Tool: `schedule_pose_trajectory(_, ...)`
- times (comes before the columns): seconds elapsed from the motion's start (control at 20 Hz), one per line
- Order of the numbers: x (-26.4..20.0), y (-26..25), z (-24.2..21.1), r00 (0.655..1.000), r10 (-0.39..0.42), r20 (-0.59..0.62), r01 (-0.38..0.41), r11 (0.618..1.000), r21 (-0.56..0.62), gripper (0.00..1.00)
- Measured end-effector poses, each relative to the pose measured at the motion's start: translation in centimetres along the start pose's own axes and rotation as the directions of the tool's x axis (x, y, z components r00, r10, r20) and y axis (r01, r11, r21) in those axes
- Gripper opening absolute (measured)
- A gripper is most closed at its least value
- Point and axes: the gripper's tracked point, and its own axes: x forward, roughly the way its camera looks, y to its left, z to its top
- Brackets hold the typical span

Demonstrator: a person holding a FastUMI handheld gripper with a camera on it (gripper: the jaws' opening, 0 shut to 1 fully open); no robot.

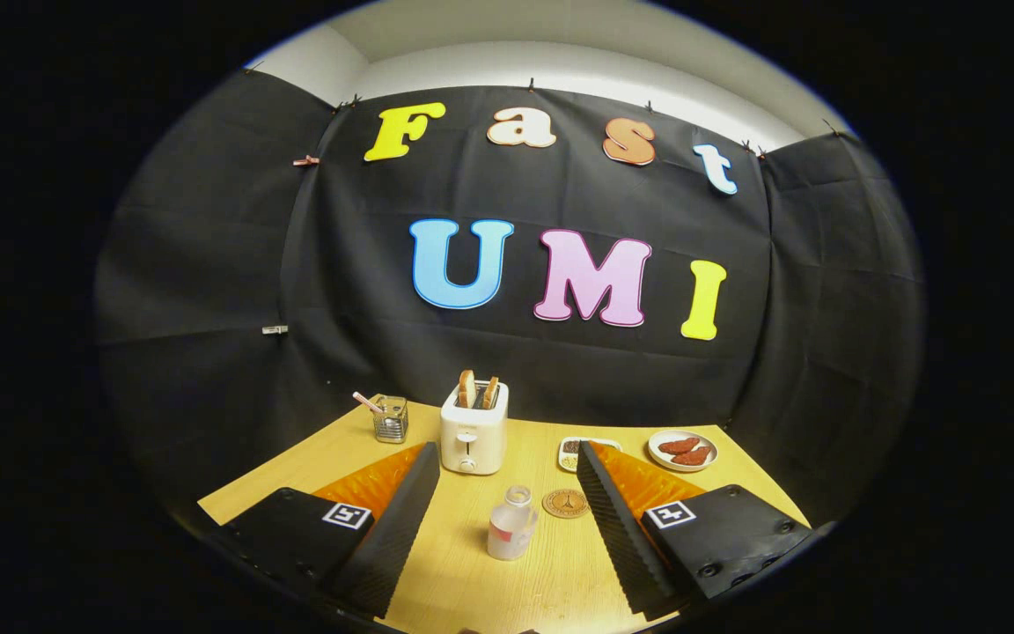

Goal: Take the bottle from table, then pour the juice into the cup, finally place the bottle on the coaster

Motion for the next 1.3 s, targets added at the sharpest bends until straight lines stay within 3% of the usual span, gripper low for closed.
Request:
schedule_pose_trajectory(0.7,-0.5,3.0,-1.3,1.000,0.004,-0.016,-0.004,1.000,0.022,0.97)
schedule_pose_trajectory(1.3,1.8,4.1,-5.1,0.995,-0.101,-0.026,0.101,0.994,0.031,0.97)
